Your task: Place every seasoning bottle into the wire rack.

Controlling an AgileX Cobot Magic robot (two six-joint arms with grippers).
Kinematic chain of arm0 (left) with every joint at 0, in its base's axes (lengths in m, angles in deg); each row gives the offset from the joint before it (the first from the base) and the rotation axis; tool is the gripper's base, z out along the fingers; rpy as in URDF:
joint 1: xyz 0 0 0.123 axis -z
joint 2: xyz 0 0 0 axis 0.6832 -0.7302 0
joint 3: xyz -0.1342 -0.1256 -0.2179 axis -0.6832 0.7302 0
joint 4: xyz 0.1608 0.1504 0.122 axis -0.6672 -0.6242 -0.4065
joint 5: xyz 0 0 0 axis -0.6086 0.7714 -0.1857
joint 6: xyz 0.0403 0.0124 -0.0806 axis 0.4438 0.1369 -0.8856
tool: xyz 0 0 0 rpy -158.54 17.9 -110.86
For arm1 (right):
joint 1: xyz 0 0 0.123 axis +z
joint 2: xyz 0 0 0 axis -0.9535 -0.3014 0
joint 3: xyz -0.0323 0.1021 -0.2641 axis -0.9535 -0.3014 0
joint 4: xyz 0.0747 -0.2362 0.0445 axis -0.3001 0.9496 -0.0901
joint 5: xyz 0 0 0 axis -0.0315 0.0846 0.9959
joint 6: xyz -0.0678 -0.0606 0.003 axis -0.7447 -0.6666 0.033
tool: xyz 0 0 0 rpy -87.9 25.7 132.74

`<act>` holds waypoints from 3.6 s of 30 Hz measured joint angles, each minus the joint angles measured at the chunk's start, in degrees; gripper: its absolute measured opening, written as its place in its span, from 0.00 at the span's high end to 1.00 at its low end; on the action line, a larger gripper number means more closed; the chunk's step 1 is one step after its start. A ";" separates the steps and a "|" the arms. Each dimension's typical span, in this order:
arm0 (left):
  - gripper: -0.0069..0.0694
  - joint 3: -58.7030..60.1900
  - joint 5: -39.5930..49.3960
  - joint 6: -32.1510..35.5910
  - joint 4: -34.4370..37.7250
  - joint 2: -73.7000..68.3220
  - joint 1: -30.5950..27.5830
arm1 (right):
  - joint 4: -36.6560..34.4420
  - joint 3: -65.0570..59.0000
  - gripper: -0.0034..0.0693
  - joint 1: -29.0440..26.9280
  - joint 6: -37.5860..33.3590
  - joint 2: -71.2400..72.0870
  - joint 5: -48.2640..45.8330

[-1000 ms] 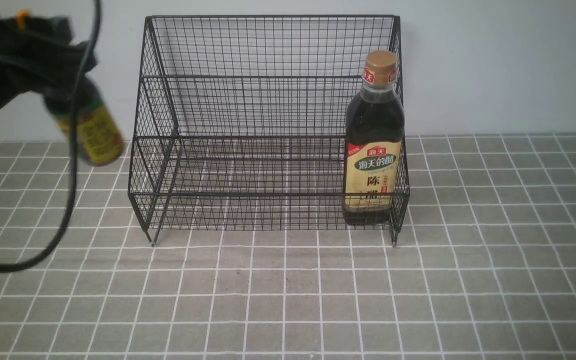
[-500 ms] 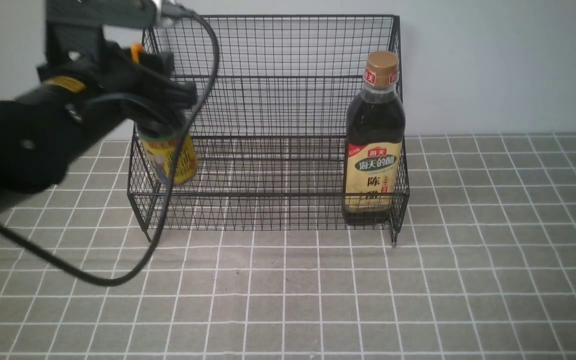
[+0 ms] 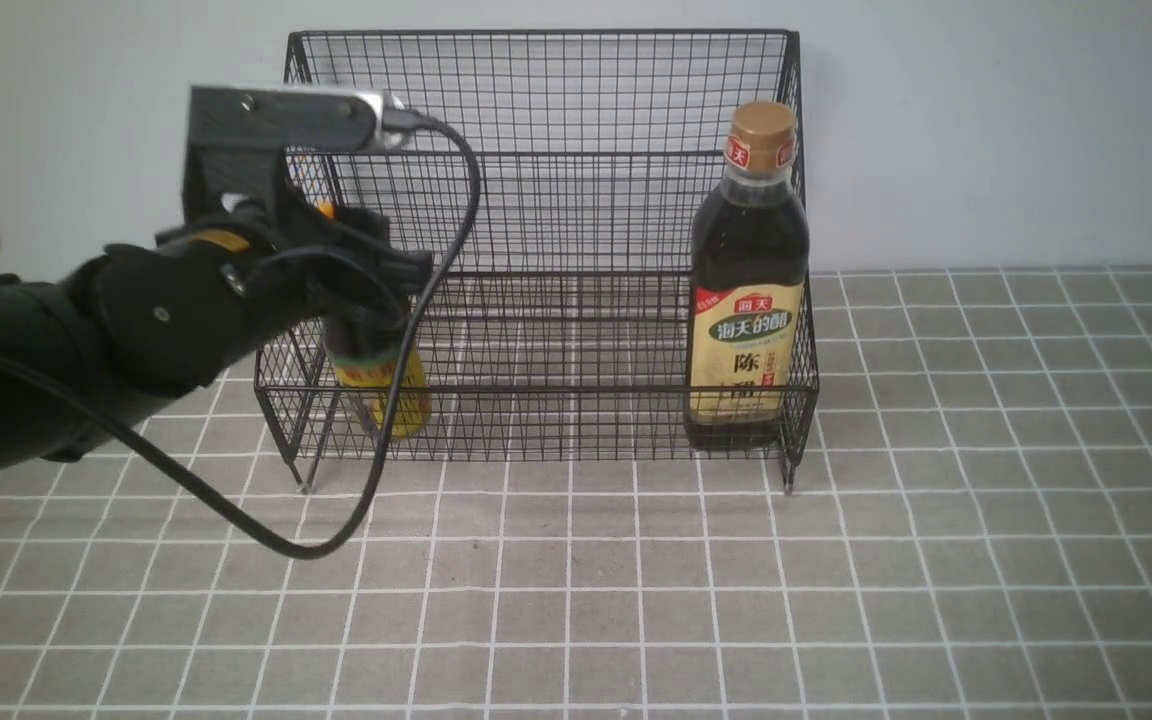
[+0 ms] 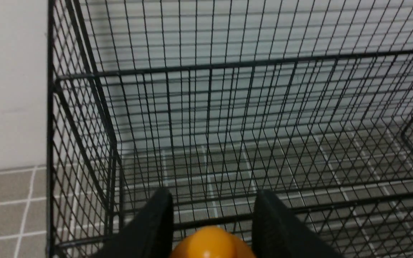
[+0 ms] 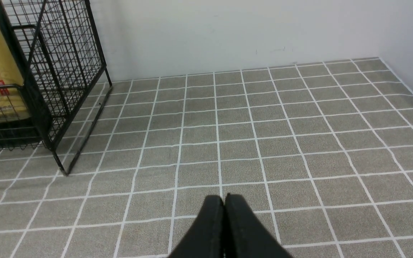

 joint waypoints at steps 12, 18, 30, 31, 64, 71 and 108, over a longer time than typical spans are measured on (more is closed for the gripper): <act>0.32 -0.45 2.90 0.18 -0.31 2.54 0.06 | 0.00 0.00 0.97 0.00 0.00 0.00 0.00; 0.33 -0.45 6.81 0.63 -0.38 10.76 0.06 | 0.00 0.00 0.97 0.00 0.00 0.00 0.00; 0.88 1.75 38.77 -1.30 -1.88 33.28 -0.35 | 0.00 0.00 0.97 0.00 0.00 0.00 0.00; 0.90 3.07 40.24 -2.01 -2.00 35.04 -0.35 | 0.00 0.00 0.97 0.00 0.00 0.00 0.00; 0.92 22.01 39.47 -0.19 -8.43 64.29 -0.68 | 0.00 0.00 0.97 0.00 0.00 0.00 0.00; 0.92 27.99 38.41 -16.80 -22.62 77.18 -4.31 | 0.00 0.00 0.97 0.00 0.09 0.00 0.00; 0.92 55.47 33.39 -31.08 -39.67 90.69 -14.07 | 0.00 0.00 0.97 0.00 1.60 0.00 0.00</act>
